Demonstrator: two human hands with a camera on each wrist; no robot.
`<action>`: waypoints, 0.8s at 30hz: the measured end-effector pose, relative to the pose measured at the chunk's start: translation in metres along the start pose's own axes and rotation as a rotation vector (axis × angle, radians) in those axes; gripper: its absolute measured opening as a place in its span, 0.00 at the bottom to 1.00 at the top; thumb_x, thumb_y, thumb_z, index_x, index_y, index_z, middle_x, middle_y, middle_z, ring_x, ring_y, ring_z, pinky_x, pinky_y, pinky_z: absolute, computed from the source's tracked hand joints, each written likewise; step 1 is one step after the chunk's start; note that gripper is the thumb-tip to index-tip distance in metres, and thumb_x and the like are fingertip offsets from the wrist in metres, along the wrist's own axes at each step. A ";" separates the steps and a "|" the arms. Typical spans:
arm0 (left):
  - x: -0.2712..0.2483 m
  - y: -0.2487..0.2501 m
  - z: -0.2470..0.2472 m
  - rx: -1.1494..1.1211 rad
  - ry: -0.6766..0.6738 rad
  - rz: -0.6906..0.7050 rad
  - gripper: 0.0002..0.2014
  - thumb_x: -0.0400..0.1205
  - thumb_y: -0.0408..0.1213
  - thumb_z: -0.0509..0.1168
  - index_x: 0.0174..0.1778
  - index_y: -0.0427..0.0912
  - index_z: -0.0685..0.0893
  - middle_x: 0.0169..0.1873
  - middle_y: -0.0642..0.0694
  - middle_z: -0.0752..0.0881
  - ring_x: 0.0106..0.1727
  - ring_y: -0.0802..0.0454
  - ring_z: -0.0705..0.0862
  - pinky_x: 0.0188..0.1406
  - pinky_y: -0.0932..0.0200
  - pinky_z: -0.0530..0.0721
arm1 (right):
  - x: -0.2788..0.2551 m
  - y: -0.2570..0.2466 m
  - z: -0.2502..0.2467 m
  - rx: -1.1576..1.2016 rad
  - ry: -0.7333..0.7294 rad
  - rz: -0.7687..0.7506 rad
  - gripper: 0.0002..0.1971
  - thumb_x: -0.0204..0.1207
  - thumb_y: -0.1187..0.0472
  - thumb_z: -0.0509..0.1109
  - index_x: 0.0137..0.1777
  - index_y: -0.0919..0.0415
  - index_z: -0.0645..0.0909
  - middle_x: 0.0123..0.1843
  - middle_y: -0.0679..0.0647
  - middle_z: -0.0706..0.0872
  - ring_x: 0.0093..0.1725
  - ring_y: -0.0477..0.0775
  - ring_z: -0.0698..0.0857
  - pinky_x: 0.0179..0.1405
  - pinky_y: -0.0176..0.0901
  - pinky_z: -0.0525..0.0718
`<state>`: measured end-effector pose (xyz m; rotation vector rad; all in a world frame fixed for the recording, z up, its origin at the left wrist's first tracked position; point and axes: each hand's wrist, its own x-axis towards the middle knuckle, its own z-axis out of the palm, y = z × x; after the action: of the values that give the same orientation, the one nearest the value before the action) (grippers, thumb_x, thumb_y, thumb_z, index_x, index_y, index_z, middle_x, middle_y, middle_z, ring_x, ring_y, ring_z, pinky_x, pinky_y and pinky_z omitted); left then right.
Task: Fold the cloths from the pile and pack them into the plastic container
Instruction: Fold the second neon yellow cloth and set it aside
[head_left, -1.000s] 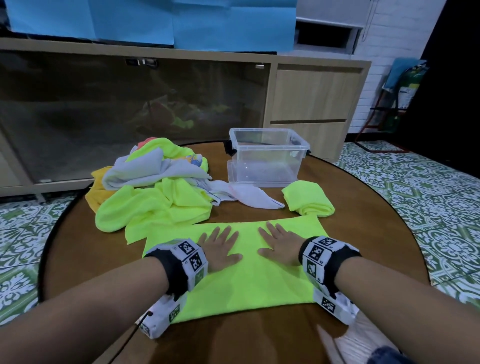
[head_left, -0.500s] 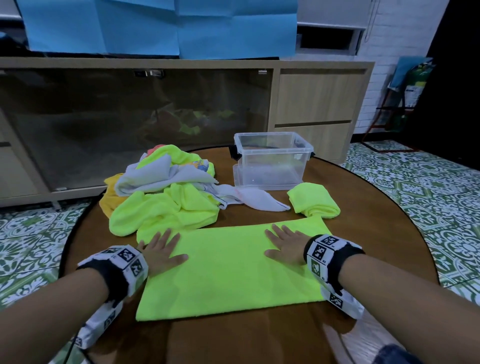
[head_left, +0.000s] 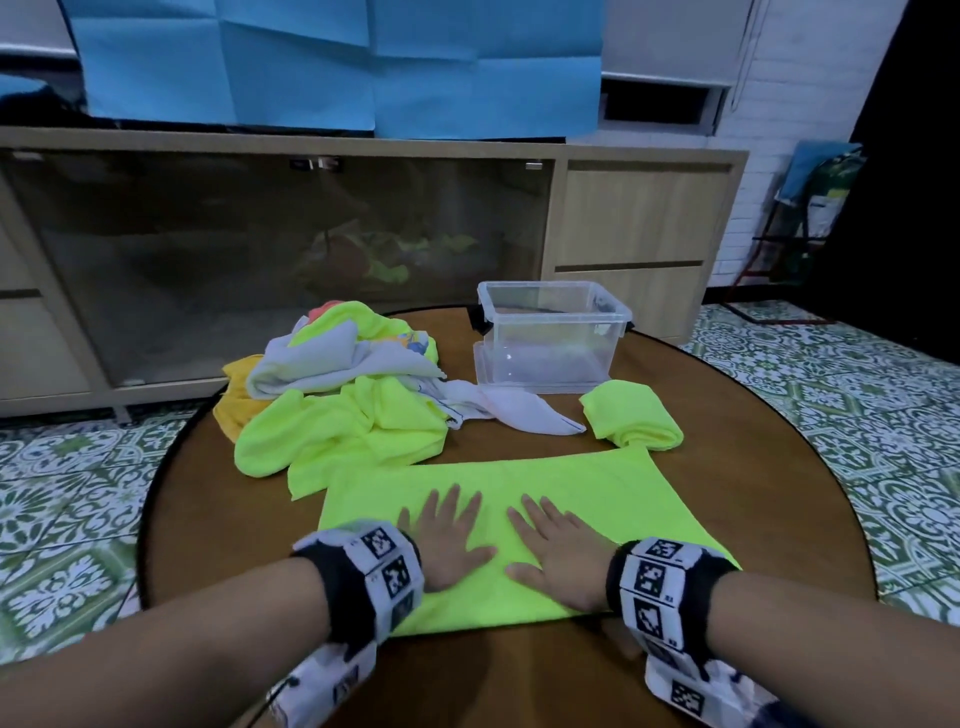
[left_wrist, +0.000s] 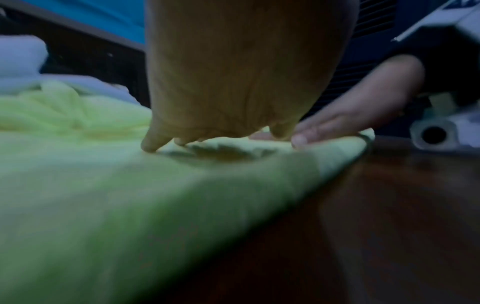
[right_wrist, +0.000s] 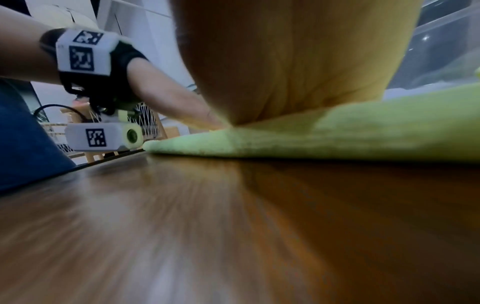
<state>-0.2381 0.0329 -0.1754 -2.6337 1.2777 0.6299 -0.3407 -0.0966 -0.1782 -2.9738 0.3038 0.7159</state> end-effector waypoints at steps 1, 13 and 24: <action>0.001 0.001 0.009 -0.001 -0.014 0.006 0.37 0.84 0.62 0.41 0.82 0.48 0.34 0.81 0.44 0.32 0.83 0.43 0.36 0.80 0.37 0.42 | -0.004 0.007 0.003 -0.001 -0.009 0.007 0.64 0.42 0.26 0.19 0.82 0.57 0.32 0.83 0.56 0.30 0.83 0.56 0.34 0.81 0.52 0.41; 0.002 -0.034 0.013 -0.039 -0.057 0.049 0.78 0.27 0.81 0.13 0.80 0.53 0.31 0.79 0.51 0.27 0.82 0.46 0.31 0.77 0.35 0.37 | -0.059 0.119 0.004 0.009 -0.048 0.297 0.72 0.32 0.18 0.10 0.80 0.56 0.27 0.82 0.53 0.29 0.83 0.53 0.34 0.81 0.50 0.38; 0.000 -0.030 0.012 -0.059 -0.060 0.011 0.78 0.27 0.81 0.13 0.81 0.53 0.32 0.80 0.51 0.28 0.81 0.48 0.30 0.77 0.35 0.35 | 0.034 -0.021 -0.038 0.181 0.094 -0.041 0.36 0.84 0.41 0.42 0.83 0.61 0.34 0.83 0.58 0.32 0.83 0.57 0.36 0.82 0.51 0.43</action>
<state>-0.2185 0.0559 -0.1879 -2.6353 1.2764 0.7535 -0.2898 -0.0864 -0.1590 -2.8369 0.2953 0.5150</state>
